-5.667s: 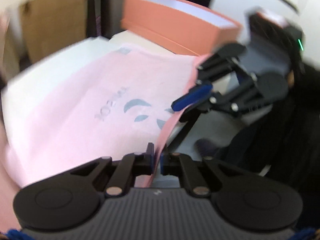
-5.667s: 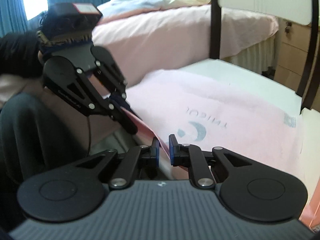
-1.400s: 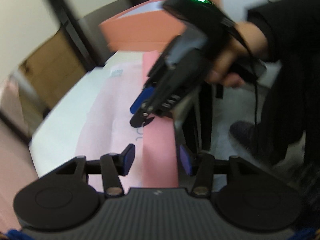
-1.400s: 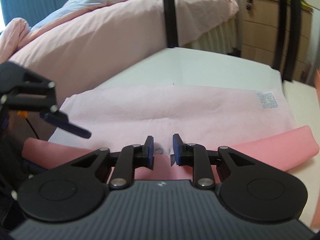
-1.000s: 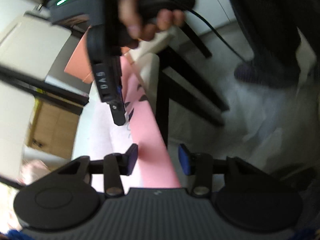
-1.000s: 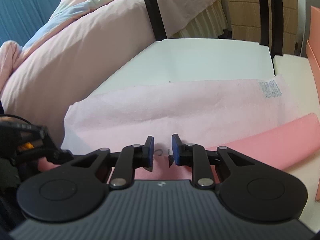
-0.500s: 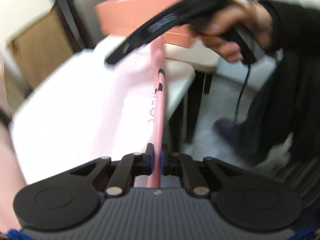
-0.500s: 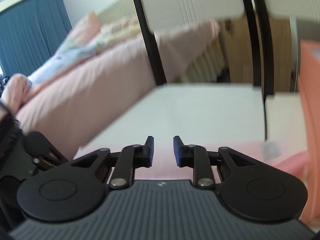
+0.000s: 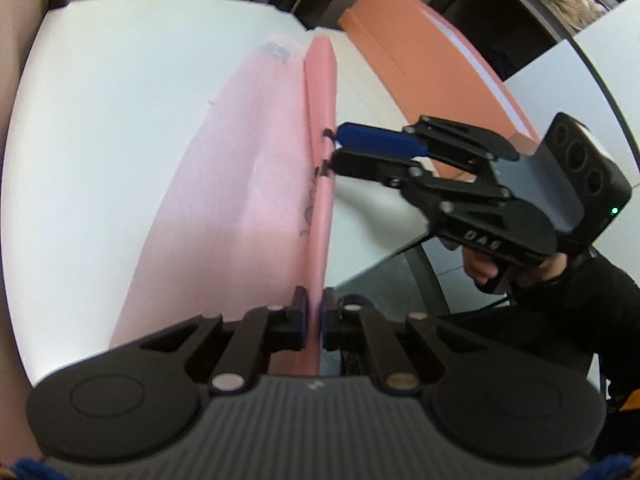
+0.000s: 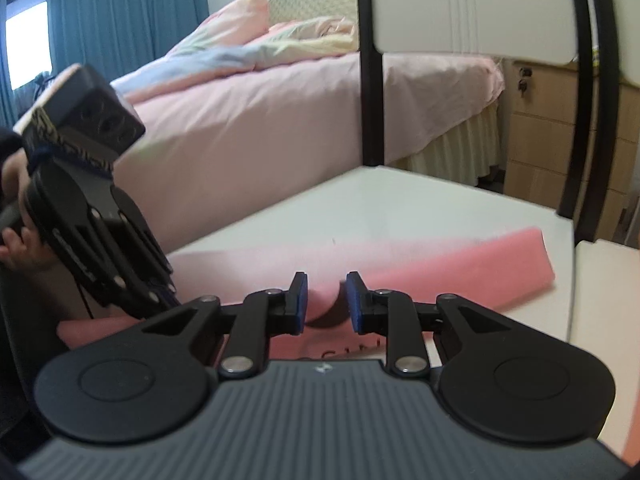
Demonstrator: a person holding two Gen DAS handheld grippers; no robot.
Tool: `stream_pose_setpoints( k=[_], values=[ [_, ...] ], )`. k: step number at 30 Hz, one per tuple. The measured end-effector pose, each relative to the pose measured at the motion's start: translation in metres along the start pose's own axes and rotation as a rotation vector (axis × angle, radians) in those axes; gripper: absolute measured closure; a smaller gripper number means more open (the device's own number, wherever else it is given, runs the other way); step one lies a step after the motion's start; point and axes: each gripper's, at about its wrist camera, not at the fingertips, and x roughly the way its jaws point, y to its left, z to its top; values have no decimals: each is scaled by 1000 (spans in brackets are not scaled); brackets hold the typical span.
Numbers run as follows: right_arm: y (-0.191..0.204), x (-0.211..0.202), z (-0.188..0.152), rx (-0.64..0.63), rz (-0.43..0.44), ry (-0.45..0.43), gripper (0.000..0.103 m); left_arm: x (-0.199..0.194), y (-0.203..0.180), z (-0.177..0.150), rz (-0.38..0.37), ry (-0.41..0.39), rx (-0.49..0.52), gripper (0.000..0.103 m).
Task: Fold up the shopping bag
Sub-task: 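Press the rolled pink strip flat with the right tool while the left tool holds it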
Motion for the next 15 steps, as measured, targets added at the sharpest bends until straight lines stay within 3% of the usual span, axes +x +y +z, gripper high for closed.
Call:
stream_pose_setpoints(
  k=[11, 15],
  values=[
    [2, 34, 6, -45, 86, -22, 77, 0, 7, 1, 10, 23, -30, 96],
    [1, 47, 7, -50, 83, 19, 77, -5, 10, 1, 26, 13, -36, 94]
  ],
)
